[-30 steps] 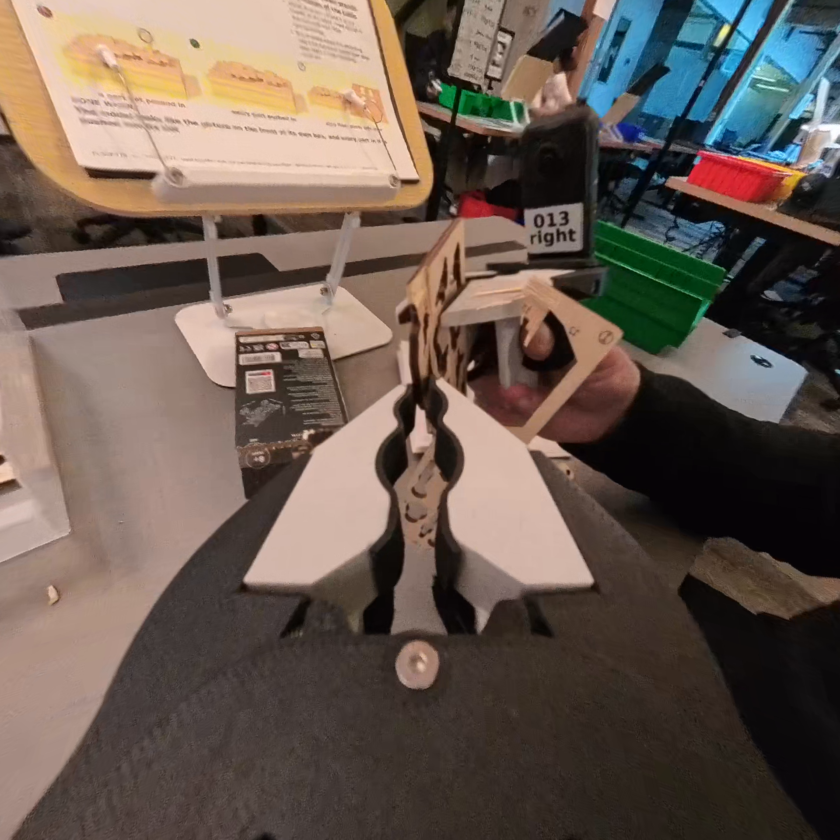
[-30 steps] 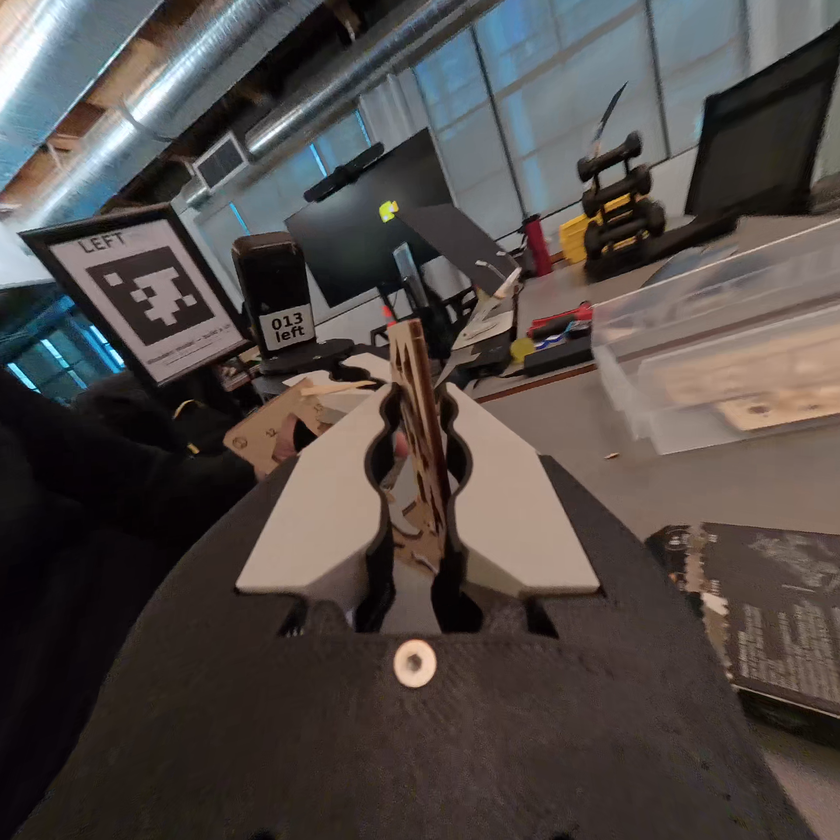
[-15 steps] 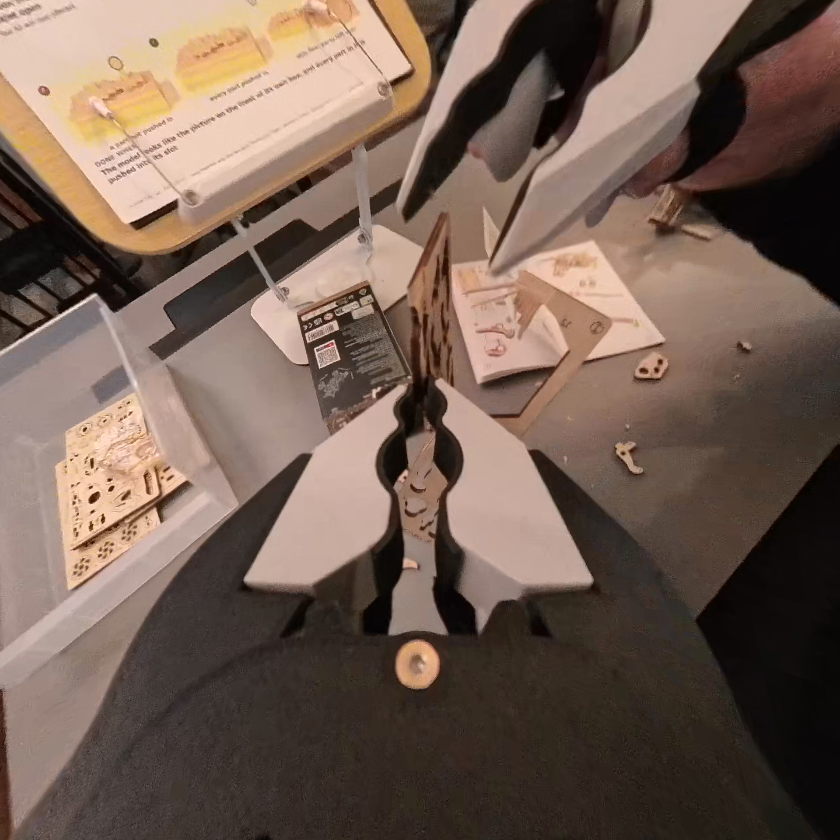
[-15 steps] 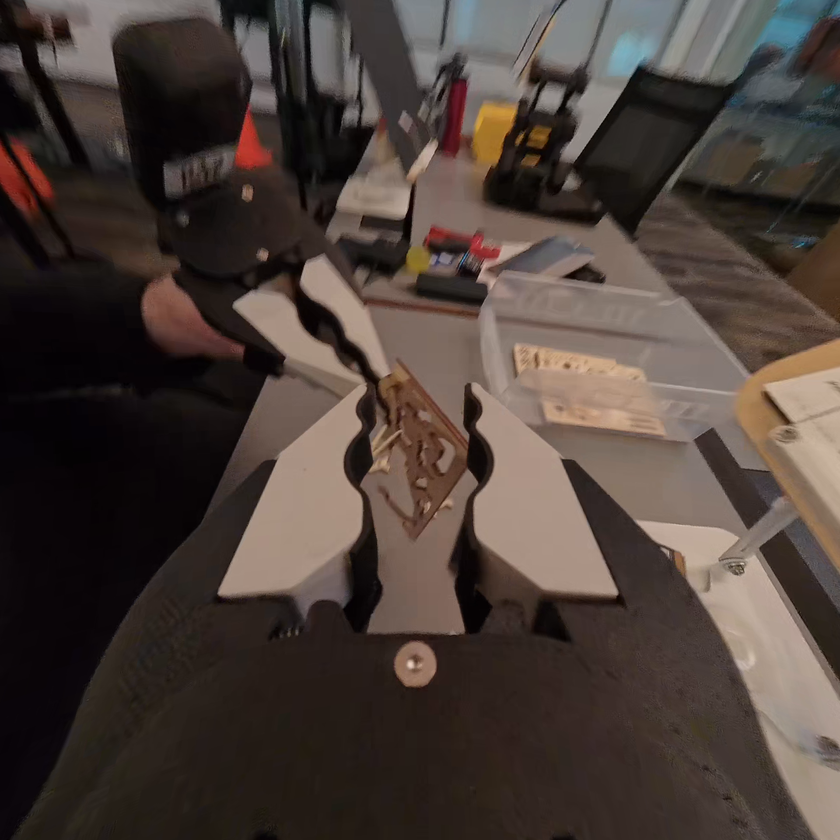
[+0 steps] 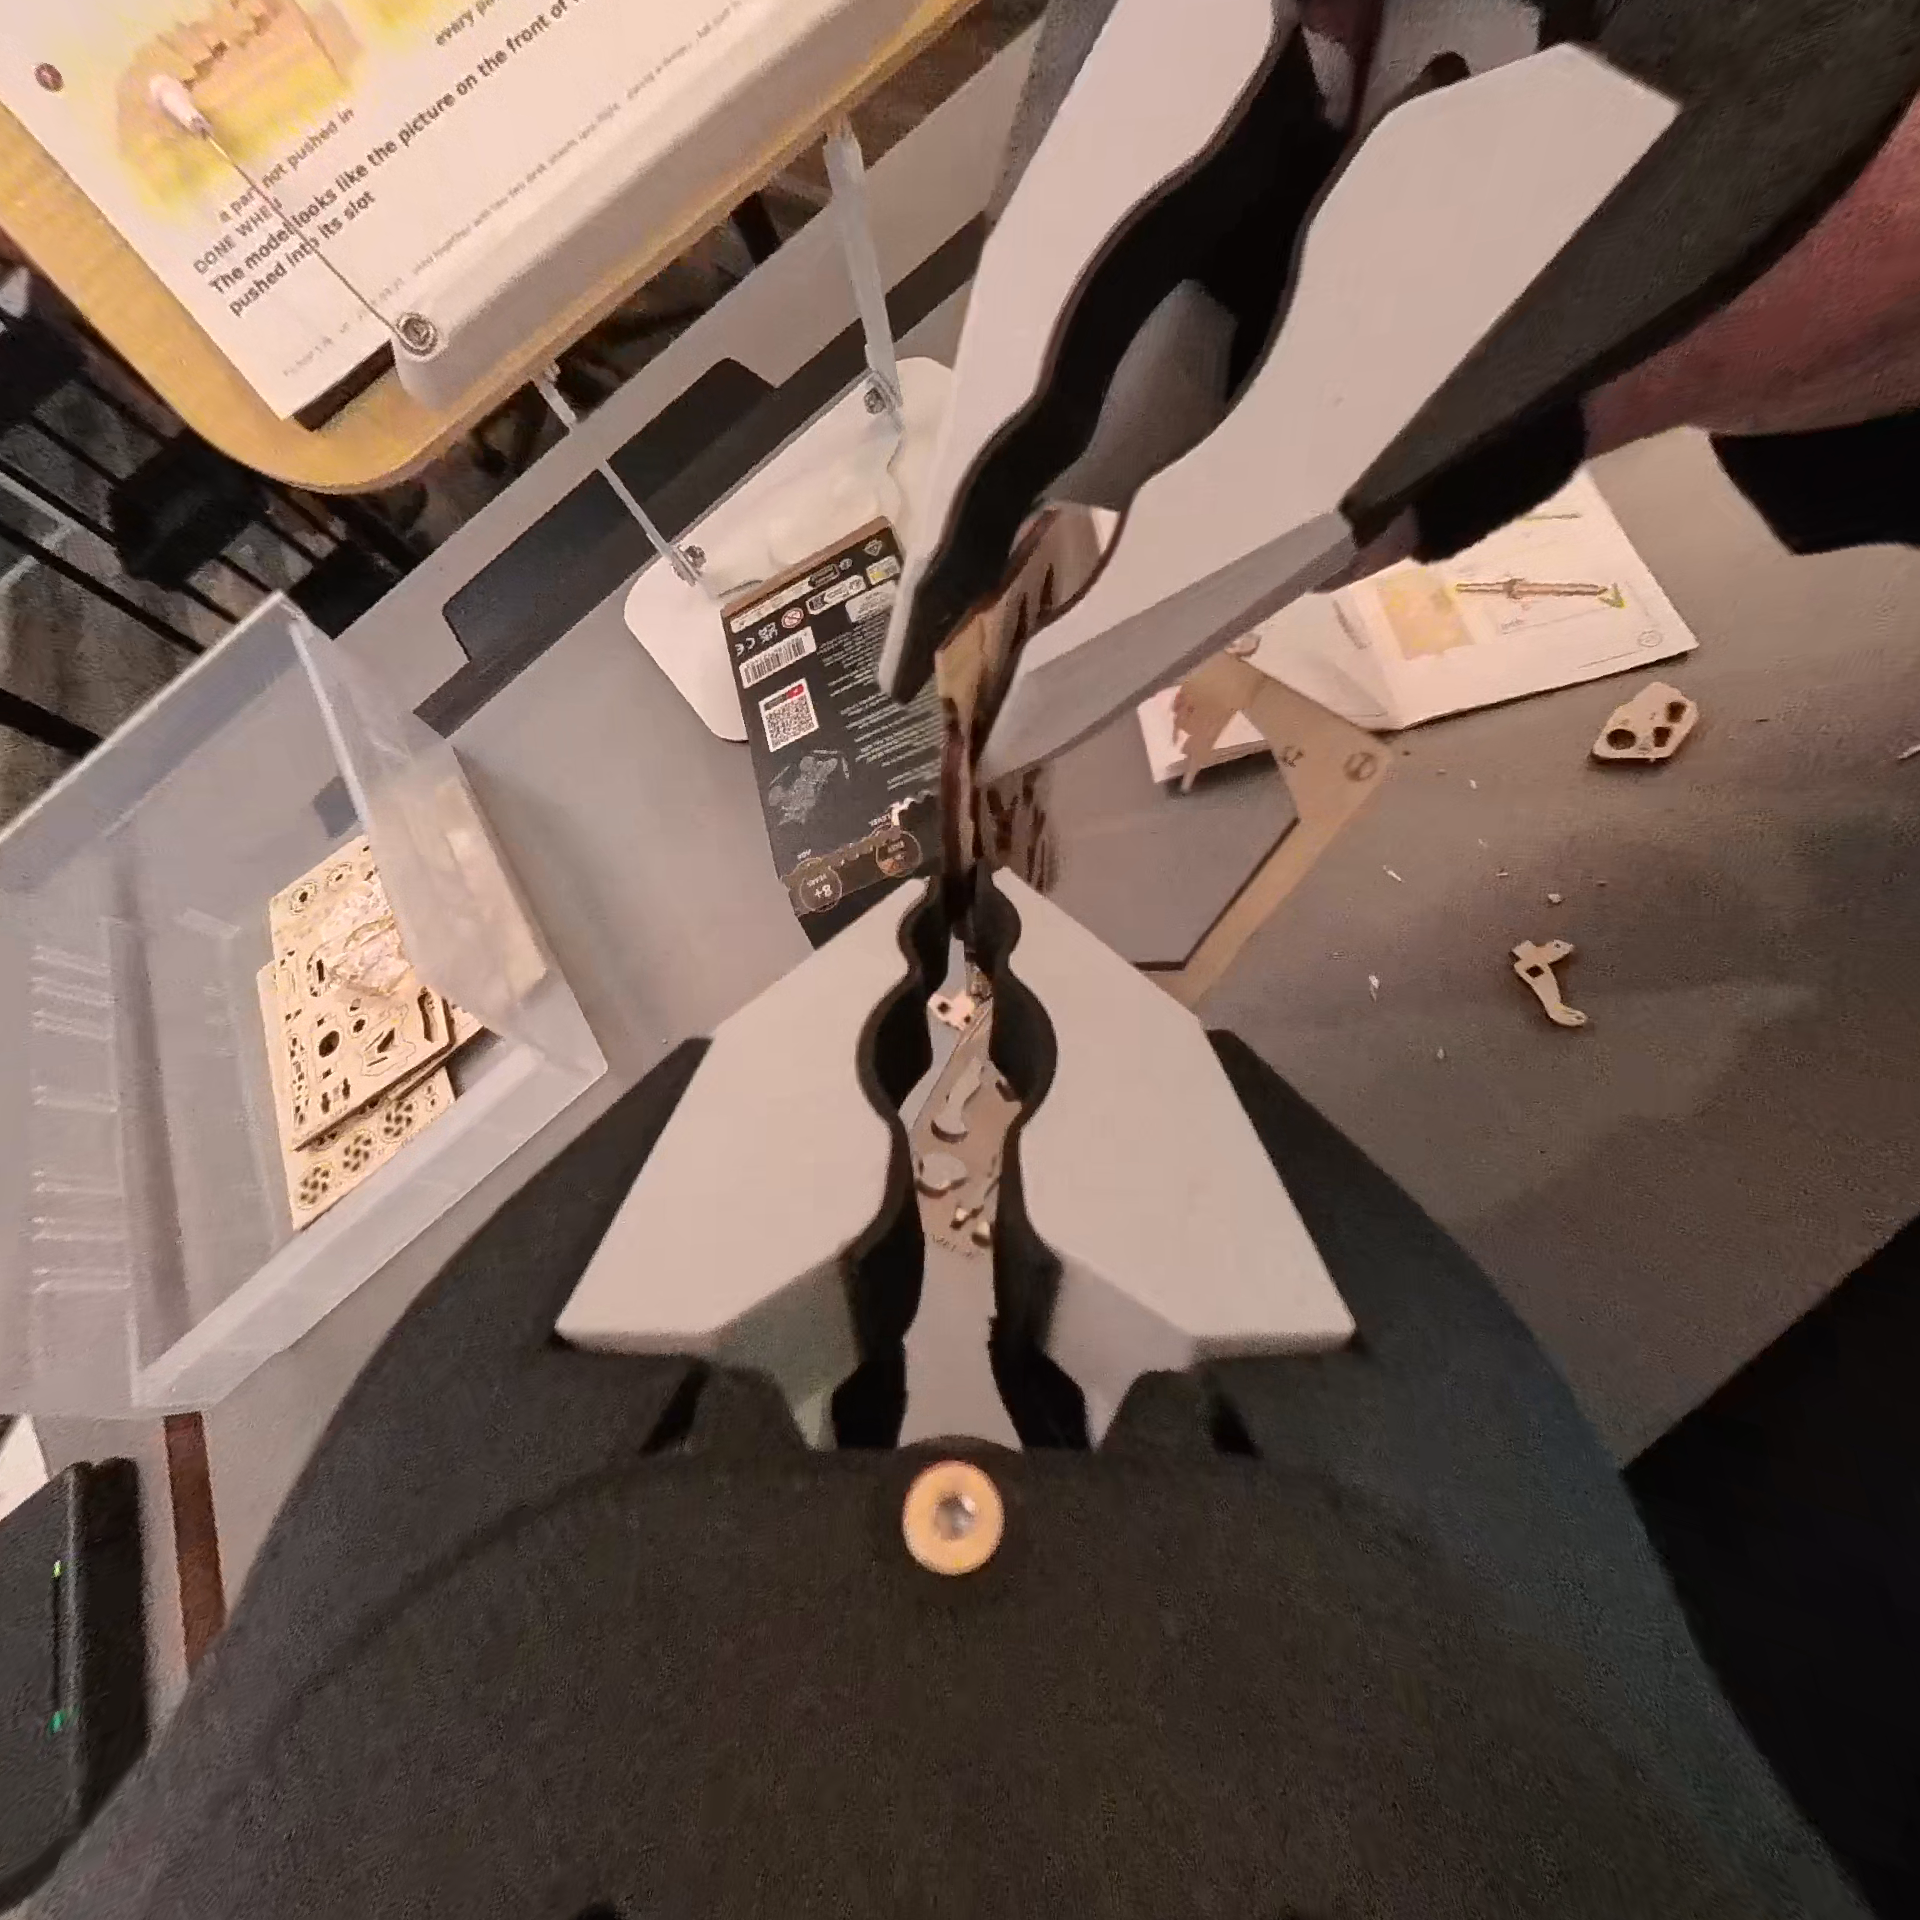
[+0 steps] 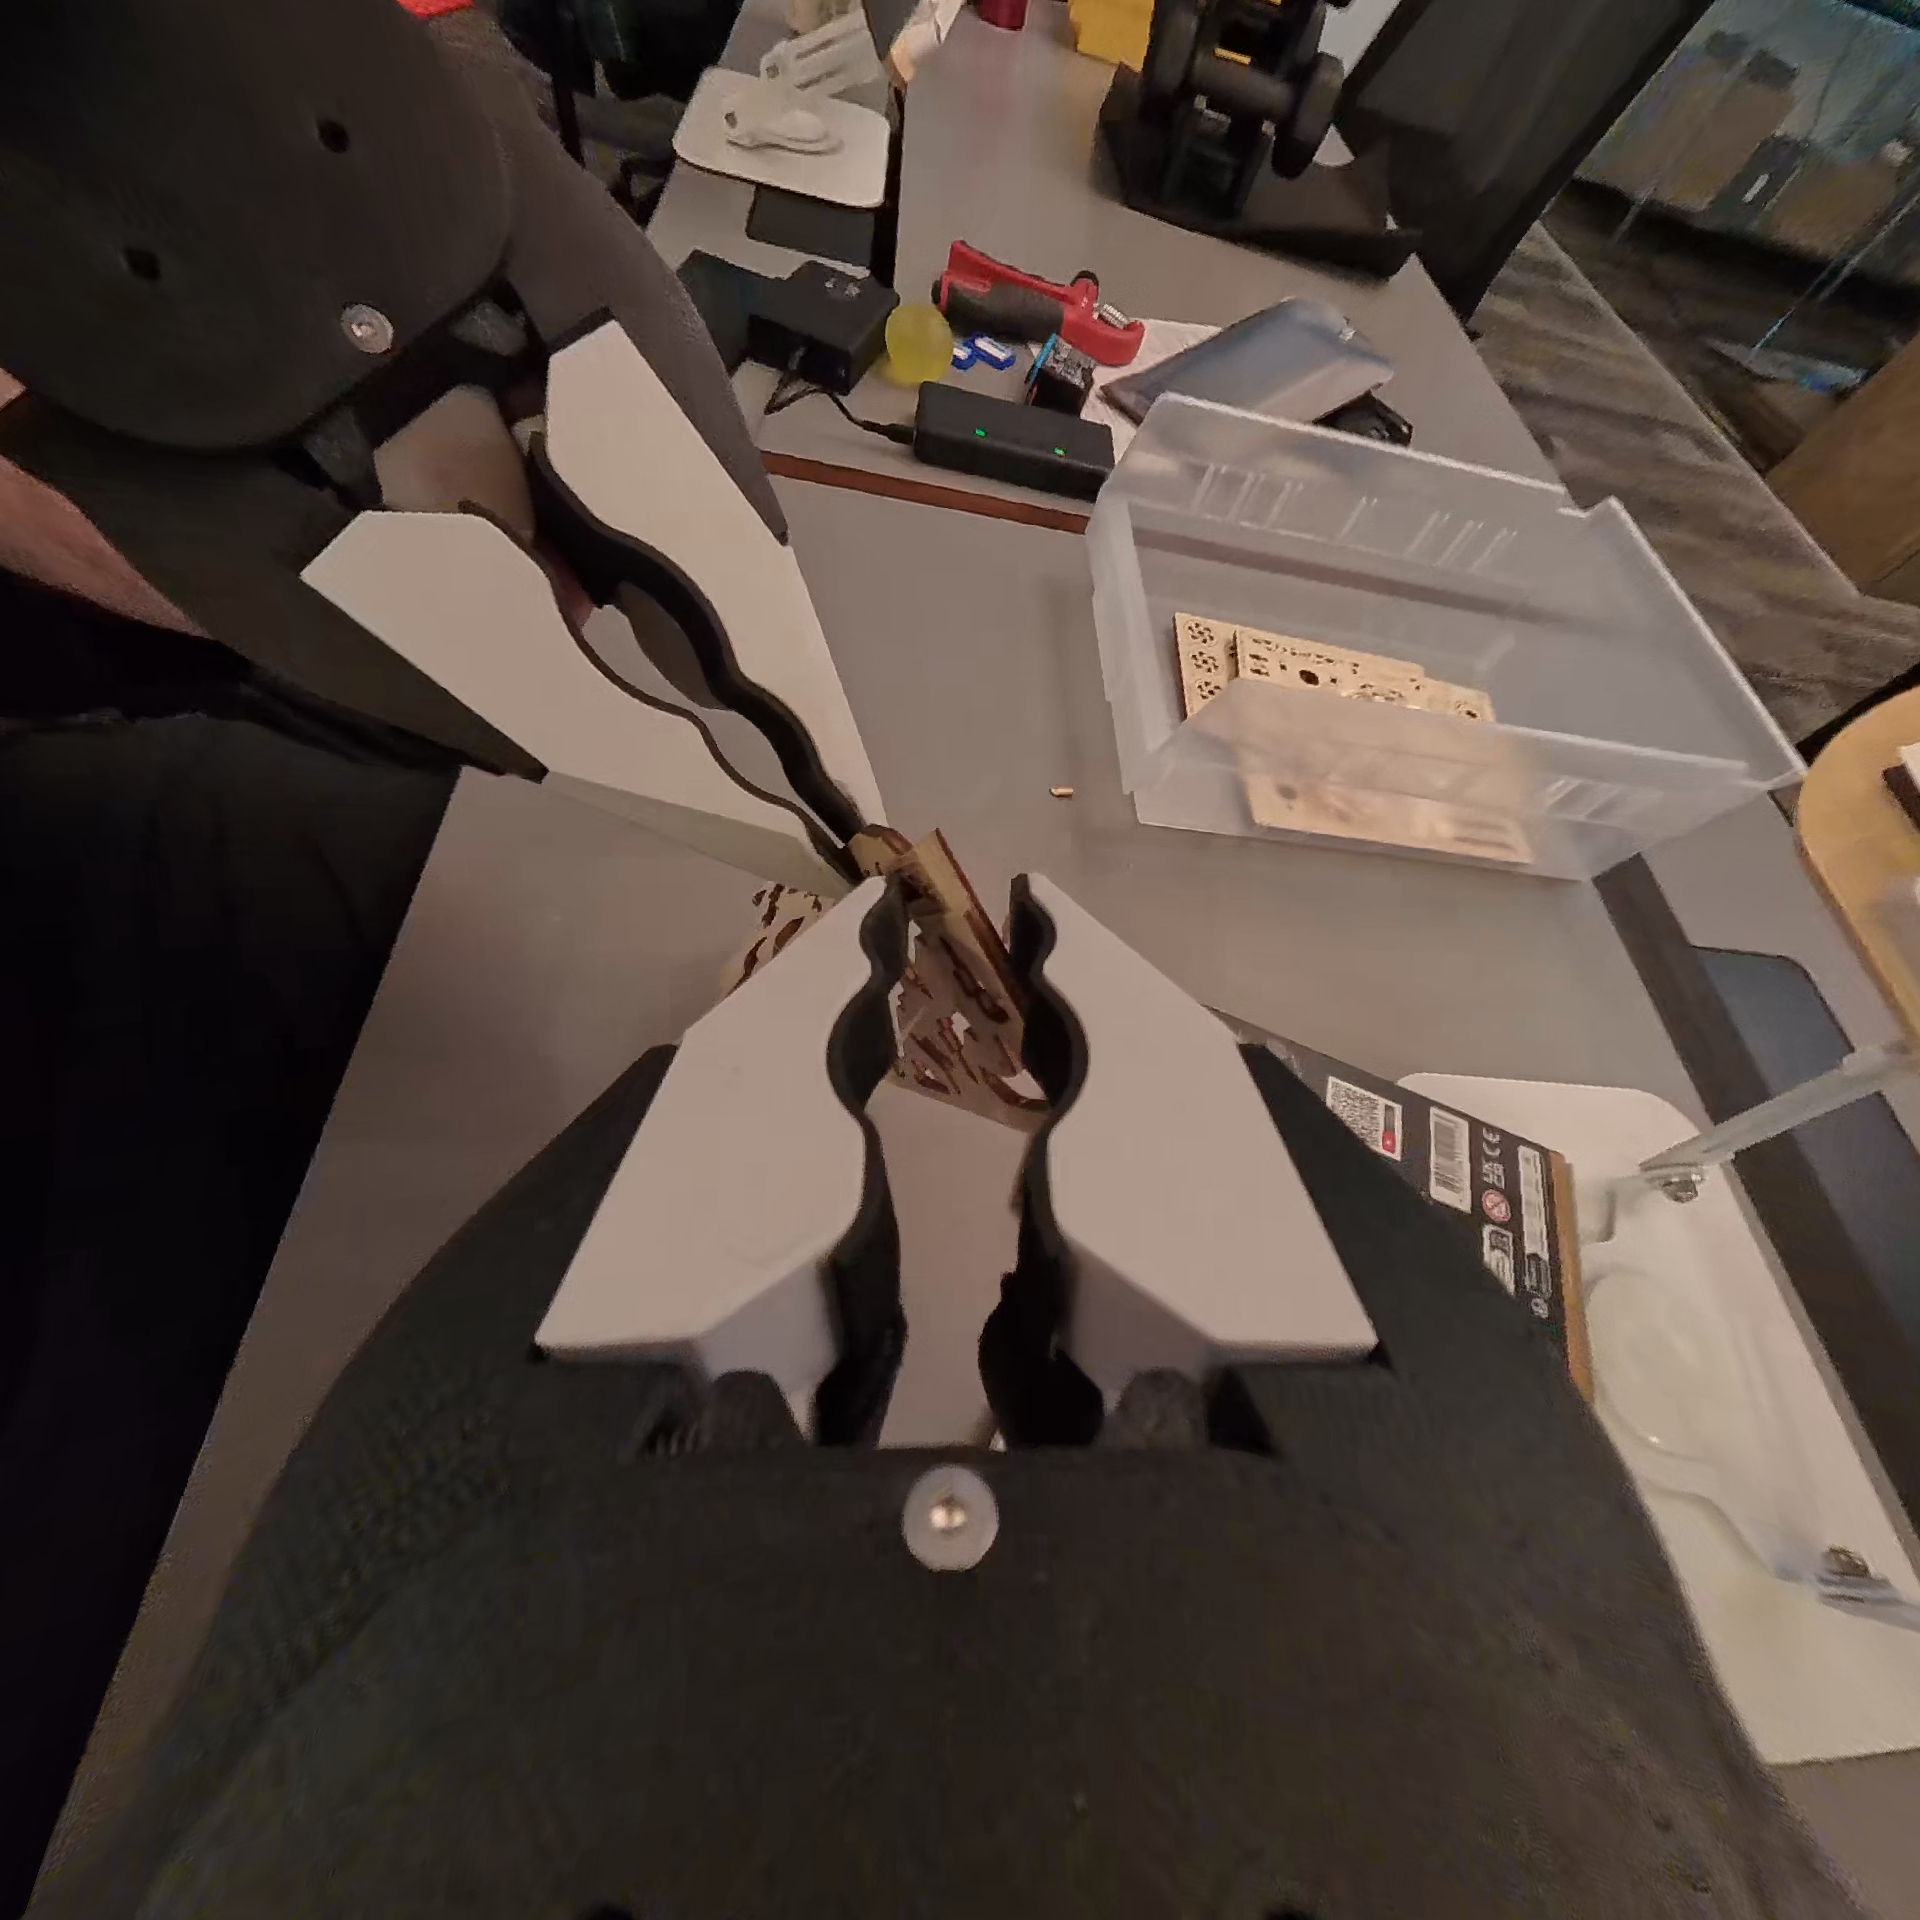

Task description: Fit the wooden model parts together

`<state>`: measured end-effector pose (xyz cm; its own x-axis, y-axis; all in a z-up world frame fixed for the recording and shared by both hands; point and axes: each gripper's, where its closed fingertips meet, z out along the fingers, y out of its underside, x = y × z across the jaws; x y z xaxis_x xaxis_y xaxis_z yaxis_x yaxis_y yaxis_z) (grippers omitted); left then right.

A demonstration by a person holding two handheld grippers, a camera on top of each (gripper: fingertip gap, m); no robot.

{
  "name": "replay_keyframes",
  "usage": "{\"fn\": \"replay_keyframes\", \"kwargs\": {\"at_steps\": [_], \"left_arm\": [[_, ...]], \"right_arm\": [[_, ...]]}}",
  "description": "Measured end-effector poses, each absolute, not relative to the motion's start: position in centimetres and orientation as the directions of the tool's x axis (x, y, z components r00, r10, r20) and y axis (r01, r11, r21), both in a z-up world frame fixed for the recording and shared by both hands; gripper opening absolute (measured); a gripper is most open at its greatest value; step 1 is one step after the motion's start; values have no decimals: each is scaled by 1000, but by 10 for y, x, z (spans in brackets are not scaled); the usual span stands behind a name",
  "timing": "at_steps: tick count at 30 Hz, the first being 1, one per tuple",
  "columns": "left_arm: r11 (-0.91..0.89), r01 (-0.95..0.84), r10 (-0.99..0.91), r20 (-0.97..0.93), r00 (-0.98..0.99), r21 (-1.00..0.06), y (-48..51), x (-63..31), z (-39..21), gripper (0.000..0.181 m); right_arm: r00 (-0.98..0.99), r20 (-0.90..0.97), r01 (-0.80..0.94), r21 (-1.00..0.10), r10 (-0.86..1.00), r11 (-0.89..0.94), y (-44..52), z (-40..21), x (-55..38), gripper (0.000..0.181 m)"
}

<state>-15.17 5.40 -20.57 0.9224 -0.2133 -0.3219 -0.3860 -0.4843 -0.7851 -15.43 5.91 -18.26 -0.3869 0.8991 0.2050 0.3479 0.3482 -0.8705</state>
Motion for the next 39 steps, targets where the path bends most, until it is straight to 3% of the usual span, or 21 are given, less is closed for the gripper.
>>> {"fn": "replay_keyframes", "kwargs": {"at_steps": [10, 18, 25, 31, 34, 39], "left_arm": [[-443, -430, -133, -416, 899, -787, 59, -158, -209, 3], [-267, -504, -275, -436, 857, -822, 49, -140, -183, 12], [-232, -667, -203, -635, 745, -708, 50, -138, -173, 5], [-211, -653, -160, -633, 757, -727, 53, -133, -170, 5], [-186, -640, -259, -591, 764, -746, 49, -125, -174, 6], [-165, -525, -528, -375, 762, -835, 24, -115, -163, 9]], "right_arm": [[-317, 168, 294, -918, 933, 265, 65, -190, -157, 14], [-367, 496, 40, -837, 787, 546, 40, -167, -134, 1], [-275, 656, 24, -726, 703, 687, 34, -157, -129, 2], [-239, 673, 5, -720, 700, 694, 35, -147, -127, 6], [-284, 657, -8, -730, 699, 683, 32, -151, -121, 4], [-286, 794, -41, -569, 536, 821, 23, -154, -106, 2]]}}
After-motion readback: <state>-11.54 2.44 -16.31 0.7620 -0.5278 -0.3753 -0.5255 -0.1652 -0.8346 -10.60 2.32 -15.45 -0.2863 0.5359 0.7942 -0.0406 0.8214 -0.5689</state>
